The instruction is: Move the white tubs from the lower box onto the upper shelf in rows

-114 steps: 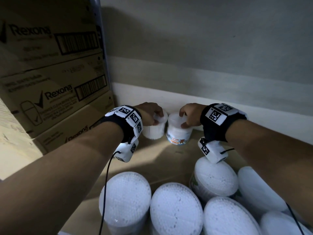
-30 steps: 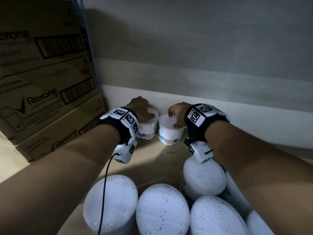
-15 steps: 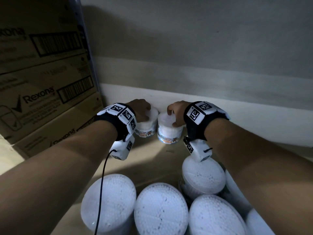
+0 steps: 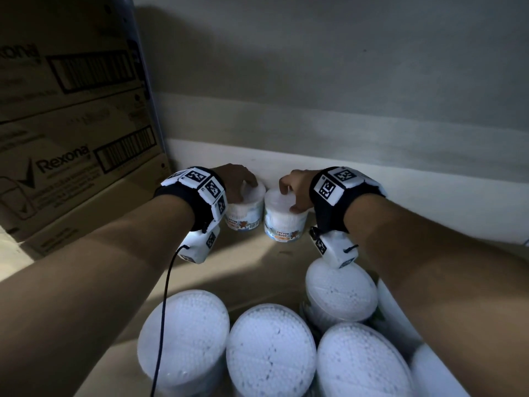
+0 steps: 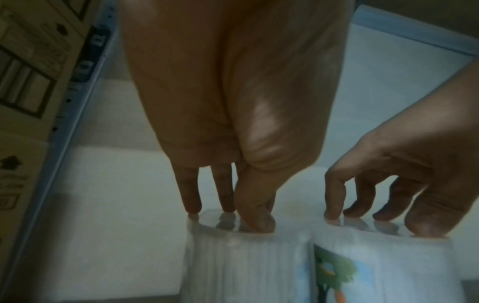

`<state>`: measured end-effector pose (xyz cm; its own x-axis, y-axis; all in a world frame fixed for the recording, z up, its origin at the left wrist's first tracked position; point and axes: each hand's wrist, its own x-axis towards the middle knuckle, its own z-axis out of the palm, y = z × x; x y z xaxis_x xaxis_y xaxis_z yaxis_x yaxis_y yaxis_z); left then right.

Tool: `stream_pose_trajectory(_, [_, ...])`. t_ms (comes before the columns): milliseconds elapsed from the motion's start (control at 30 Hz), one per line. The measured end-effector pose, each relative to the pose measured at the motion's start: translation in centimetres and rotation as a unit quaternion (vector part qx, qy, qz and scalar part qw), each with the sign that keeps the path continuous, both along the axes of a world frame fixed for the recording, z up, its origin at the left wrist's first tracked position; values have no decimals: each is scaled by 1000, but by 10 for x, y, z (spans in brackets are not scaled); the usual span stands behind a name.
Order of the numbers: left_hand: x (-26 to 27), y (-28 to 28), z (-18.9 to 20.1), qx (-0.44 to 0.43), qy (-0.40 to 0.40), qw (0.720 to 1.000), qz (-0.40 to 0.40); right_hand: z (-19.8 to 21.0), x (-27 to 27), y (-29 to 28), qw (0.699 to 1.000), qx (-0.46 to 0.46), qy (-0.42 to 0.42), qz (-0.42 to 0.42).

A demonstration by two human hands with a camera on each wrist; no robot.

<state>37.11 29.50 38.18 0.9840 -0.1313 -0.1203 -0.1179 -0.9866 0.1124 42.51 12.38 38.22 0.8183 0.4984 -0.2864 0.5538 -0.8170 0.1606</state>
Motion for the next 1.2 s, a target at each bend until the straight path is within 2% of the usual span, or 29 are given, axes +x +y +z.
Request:
stream_pose_trajectory(267, [-33,-2,11,50,34,997,-38,9,-49,-1,998,-45,-12,46])
stream_pose_trajectory(467, [-74,-1,18,33,51,996,-64,8,-80,9,994,-92,-9,56])
stream_pose_trajectory(700, [-108,2,13,18,42,998,-53,12,-121,-3,994,-54,14,98])
stream_pose_trajectory(833, [-124,4,10,20,38,998,-55,7,-139,-3,996,-11,19,90])
stream_pose_trajectory(1200, [-145,3,11,43,28,997,-61,6,-168,-6,998,9,44,53])
